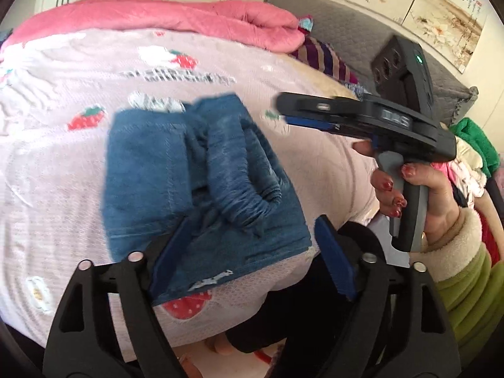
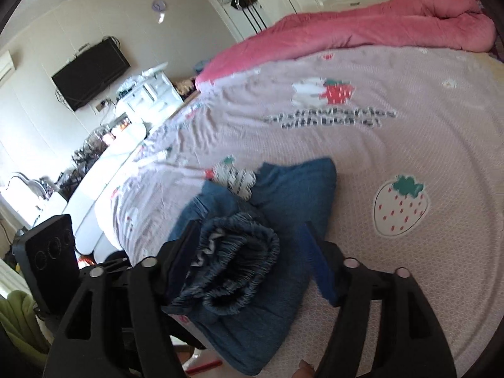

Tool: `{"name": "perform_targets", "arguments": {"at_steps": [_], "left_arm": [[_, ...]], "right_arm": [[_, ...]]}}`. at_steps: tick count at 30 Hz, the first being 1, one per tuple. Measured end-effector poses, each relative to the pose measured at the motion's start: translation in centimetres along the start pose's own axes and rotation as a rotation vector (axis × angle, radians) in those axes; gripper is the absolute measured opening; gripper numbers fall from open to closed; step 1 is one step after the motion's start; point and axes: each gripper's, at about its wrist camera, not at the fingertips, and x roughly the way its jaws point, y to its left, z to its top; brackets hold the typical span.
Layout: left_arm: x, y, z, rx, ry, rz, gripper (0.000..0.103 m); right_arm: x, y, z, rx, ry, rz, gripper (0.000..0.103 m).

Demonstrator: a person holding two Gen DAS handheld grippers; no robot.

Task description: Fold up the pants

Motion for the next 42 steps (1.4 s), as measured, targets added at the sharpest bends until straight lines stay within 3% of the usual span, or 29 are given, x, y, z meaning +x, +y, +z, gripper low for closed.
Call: {"name": "perform_targets", "arguments": {"at_steps": [1, 3, 6, 13, 18, 22, 27, 33, 36, 38, 40, 41, 42], "left_arm": [[-0.6, 0.3, 0.1, -0.005, -0.013, 0.01, 0.08], [-1.8, 1.1, 0.5, -0.023, -0.034, 0.034, 0.089], [-3.4, 3.0, 1.1, -0.067, -0.074, 0.084, 0.093], [-6.2, 6.9, 3.5, -0.149, -0.118, 0.167, 0.093], [-5.9, 8.0, 6.1, -0.127, -0.109, 0.179, 0.093], [-3.4, 8.4, 7.7, -0.099, -0.05, 0.154, 0.093], [-0.1, 8.6, 8.4, -0.046, 0.039, 0.117, 0.093], [1.6, 9.6, 7.4, -0.051, 0.063, 0.079, 0.093], [2.6, 10.4, 6.8, -0.071, 0.11, 0.062, 0.092], [3.4, 10.7, 6.3, -0.085, 0.141, 0.059, 0.085], [4.0, 10.5, 5.9, -0.073, 0.168, 0.051, 0.078], [4.2, 10.3, 5.7, -0.068, 0.173, 0.043, 0.067], [4.3, 10.0, 5.5, -0.06, 0.179, 0.033, 0.055]], "right_arm": [[-0.7, 0.4, 0.1, -0.008, -0.02, 0.003, 0.081], [-2.0, 1.0, 0.1, -0.028, -0.058, 0.008, 0.081], [-3.5, 2.1, -0.1, -0.054, -0.097, 0.006, 0.084], [-5.0, 6.2, -1.6, -0.193, -0.12, 0.001, 0.087], [-3.9, 10.2, -4.1, -0.336, -0.057, 0.029, 0.087], [-2.4, 13.3, -6.7, -0.435, 0.009, 0.053, 0.087], [1.4, 16.5, -9.0, -0.589, 0.087, 0.005, 0.087], [5.9, 17.7, -10.3, -0.701, 0.169, -0.052, 0.087], [7.1, 17.6, -10.4, -0.74, 0.18, -0.078, 0.083], [7.9, 17.5, -10.4, -0.768, 0.194, -0.096, 0.076], [8.8, 17.1, -10.3, -0.795, 0.205, -0.126, 0.062], [9.0, 17.1, -10.4, -0.807, 0.204, -0.13, 0.058], [9.2, 17.0, -10.4, -0.822, 0.2, -0.133, 0.045]]}}
